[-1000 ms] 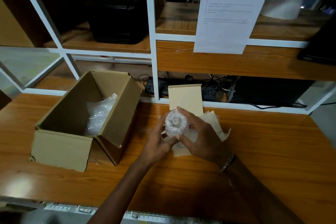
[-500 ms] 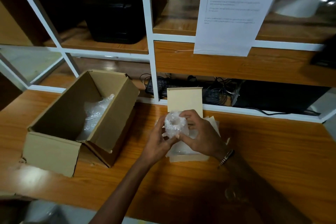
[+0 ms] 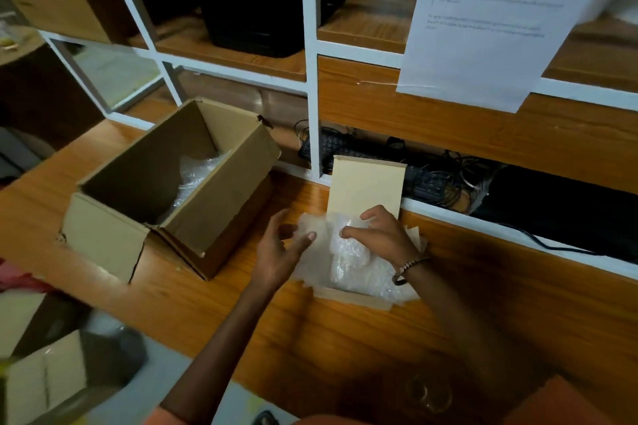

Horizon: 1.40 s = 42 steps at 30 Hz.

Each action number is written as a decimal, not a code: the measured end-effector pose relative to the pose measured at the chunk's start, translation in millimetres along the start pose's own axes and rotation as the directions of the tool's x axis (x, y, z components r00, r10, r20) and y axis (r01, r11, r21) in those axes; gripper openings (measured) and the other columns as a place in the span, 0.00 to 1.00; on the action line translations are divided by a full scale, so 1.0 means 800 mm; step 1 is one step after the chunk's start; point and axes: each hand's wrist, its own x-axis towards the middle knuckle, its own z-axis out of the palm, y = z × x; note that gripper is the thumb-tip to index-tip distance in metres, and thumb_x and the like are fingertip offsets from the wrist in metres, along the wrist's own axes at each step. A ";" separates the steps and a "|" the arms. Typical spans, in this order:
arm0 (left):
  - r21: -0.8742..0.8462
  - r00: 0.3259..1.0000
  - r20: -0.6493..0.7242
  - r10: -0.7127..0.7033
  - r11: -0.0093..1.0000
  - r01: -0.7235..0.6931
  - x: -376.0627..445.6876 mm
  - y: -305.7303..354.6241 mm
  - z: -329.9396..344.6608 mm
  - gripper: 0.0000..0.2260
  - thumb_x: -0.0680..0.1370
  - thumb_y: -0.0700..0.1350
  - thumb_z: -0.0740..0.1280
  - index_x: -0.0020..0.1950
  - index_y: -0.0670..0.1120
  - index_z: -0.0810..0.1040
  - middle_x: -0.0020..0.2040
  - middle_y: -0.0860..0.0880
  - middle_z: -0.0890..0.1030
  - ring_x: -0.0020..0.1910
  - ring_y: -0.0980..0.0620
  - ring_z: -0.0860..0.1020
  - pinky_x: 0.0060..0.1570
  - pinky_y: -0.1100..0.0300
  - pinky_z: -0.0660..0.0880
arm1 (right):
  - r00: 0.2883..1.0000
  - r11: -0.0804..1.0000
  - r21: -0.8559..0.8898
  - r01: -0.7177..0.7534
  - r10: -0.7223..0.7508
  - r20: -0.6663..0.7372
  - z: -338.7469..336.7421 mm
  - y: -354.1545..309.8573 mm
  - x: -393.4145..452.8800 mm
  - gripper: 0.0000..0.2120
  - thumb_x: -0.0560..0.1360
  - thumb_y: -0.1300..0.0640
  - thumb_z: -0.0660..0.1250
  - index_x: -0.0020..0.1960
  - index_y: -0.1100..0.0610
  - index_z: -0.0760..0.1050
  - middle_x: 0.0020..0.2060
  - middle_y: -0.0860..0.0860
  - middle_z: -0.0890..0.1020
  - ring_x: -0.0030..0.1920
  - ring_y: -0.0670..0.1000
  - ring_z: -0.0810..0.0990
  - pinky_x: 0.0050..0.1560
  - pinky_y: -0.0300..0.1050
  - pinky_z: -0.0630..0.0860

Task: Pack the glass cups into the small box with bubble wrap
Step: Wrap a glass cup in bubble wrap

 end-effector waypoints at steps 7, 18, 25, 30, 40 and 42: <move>0.114 0.977 -0.003 -0.212 0.971 0.211 -0.020 -0.043 0.006 0.34 0.80 0.60 0.73 0.81 0.48 0.67 0.74 0.45 0.76 0.65 0.46 0.79 0.55 0.49 0.83 | 0.999 0.974 -0.227 0.025 -0.018 0.034 0.059 0.019 0.020 0.23 0.67 0.38 0.79 0.42 0.58 0.80 0.37 0.50 0.83 0.41 0.54 0.85 0.38 0.49 0.82; 0.072 0.990 0.008 -0.143 0.987 0.142 -0.024 -0.058 0.020 0.29 0.77 0.56 0.78 0.73 0.47 0.74 0.56 0.49 0.83 0.45 0.52 0.87 0.40 0.43 0.86 | 0.999 0.976 -0.216 0.023 -0.031 -0.034 0.085 0.051 0.040 0.37 0.68 0.37 0.81 0.64 0.63 0.77 0.58 0.59 0.84 0.56 0.60 0.84 0.43 0.45 0.71; 0.027 0.985 0.017 -0.174 0.985 0.173 -0.020 -0.056 0.014 0.31 0.78 0.56 0.78 0.76 0.47 0.71 0.65 0.45 0.81 0.53 0.48 0.85 0.50 0.43 0.86 | 0.997 0.978 -0.193 0.078 -0.074 0.027 0.045 0.033 0.016 0.25 0.75 0.44 0.79 0.61 0.60 0.79 0.59 0.57 0.83 0.58 0.58 0.83 0.51 0.47 0.78; 0.148 0.975 -0.191 0.115 0.985 -0.087 -0.020 -0.001 0.024 0.16 0.81 0.55 0.73 0.65 0.52 0.78 0.61 0.51 0.79 0.60 0.48 0.79 0.53 0.46 0.82 | 0.998 0.976 0.211 0.060 -0.060 -0.008 -0.040 0.015 -0.036 0.12 0.79 0.54 0.76 0.58 0.59 0.80 0.52 0.57 0.88 0.47 0.52 0.89 0.47 0.46 0.86; -0.110 0.849 0.443 0.290 0.957 -0.269 -0.078 0.048 0.138 0.04 0.83 0.42 0.72 0.53 0.50 0.85 0.47 0.53 0.86 0.40 0.50 0.85 0.40 0.54 0.83 | 0.990 0.995 -0.096 0.011 0.002 0.139 -0.133 0.110 -0.158 0.05 0.79 0.53 0.75 0.49 0.48 0.79 0.49 0.46 0.85 0.50 0.47 0.83 0.48 0.44 0.80; -0.058 0.831 0.492 0.260 0.962 -0.267 -0.082 0.042 0.155 0.06 0.82 0.41 0.72 0.53 0.53 0.85 0.46 0.55 0.86 0.43 0.51 0.85 0.41 0.57 0.81 | 0.947 0.978 -0.207 -0.030 0.094 0.307 -0.114 0.140 -0.167 0.12 0.76 0.52 0.79 0.57 0.50 0.81 0.56 0.47 0.85 0.57 0.50 0.84 0.56 0.50 0.83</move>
